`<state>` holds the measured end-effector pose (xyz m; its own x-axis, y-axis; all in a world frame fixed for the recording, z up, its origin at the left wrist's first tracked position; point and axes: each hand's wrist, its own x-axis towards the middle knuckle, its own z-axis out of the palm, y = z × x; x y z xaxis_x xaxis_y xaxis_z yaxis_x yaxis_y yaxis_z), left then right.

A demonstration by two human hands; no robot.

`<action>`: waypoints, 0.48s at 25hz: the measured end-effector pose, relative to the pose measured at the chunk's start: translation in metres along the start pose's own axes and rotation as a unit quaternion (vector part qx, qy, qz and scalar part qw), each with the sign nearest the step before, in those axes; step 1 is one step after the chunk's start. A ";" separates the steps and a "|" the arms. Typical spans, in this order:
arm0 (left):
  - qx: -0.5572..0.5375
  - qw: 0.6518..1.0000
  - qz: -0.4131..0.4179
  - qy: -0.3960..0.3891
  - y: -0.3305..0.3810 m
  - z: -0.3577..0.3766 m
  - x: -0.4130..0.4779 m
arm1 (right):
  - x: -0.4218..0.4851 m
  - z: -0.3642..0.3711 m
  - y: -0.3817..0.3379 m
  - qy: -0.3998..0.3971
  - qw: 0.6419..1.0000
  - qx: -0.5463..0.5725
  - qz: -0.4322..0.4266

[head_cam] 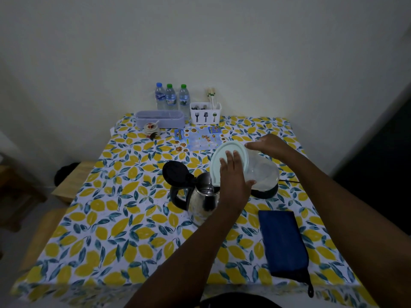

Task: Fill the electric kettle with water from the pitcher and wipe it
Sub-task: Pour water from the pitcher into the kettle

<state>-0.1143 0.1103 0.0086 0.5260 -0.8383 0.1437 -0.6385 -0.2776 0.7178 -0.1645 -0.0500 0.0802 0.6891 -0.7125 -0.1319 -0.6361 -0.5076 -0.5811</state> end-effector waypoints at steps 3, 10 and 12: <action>-0.006 1.000 -0.004 0.003 -0.002 0.002 -0.001 | 0.001 0.001 0.001 0.003 1.000 0.006 -0.010; -0.009 1.000 -0.005 0.004 -0.006 0.003 -0.005 | -0.003 0.003 -0.003 0.002 1.000 0.005 -0.003; -0.009 1.000 -0.005 0.005 -0.006 0.003 -0.005 | -0.002 0.004 -0.004 0.002 1.000 0.006 0.002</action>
<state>-0.1142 0.1148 0.0014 0.5376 -0.8308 0.1440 -0.6234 -0.2766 0.7314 -0.1622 -0.0447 0.0796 0.6849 -0.7166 -0.1320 -0.6350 -0.4982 -0.5904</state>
